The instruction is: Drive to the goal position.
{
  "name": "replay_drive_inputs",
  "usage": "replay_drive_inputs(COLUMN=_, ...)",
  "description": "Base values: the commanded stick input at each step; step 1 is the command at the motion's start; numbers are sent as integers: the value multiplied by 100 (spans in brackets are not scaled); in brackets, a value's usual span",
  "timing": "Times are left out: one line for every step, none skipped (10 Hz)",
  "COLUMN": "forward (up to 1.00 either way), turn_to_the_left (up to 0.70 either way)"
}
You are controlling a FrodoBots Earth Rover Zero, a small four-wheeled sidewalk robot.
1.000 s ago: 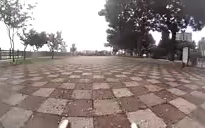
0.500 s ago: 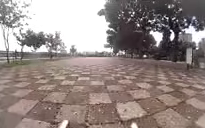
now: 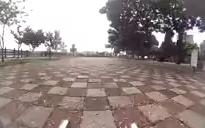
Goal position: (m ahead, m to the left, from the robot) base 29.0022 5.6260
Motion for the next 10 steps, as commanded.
replay_drive_inputs(forward=100, turn_to_the_left=0)
replay_drive_inputs(forward=100, turn_to_the_left=0)
replay_drive_inputs(forward=100, turn_to_the_left=0)
replay_drive_inputs(forward=100, turn_to_the_left=0)
replay_drive_inputs(forward=100, turn_to_the_left=0)
replay_drive_inputs(forward=100, turn_to_the_left=0)
replay_drive_inputs(forward=100, turn_to_the_left=0)
replay_drive_inputs(forward=100, turn_to_the_left=0)
replay_drive_inputs(forward=100, turn_to_the_left=0)
replay_drive_inputs(forward=100, turn_to_the_left=0)
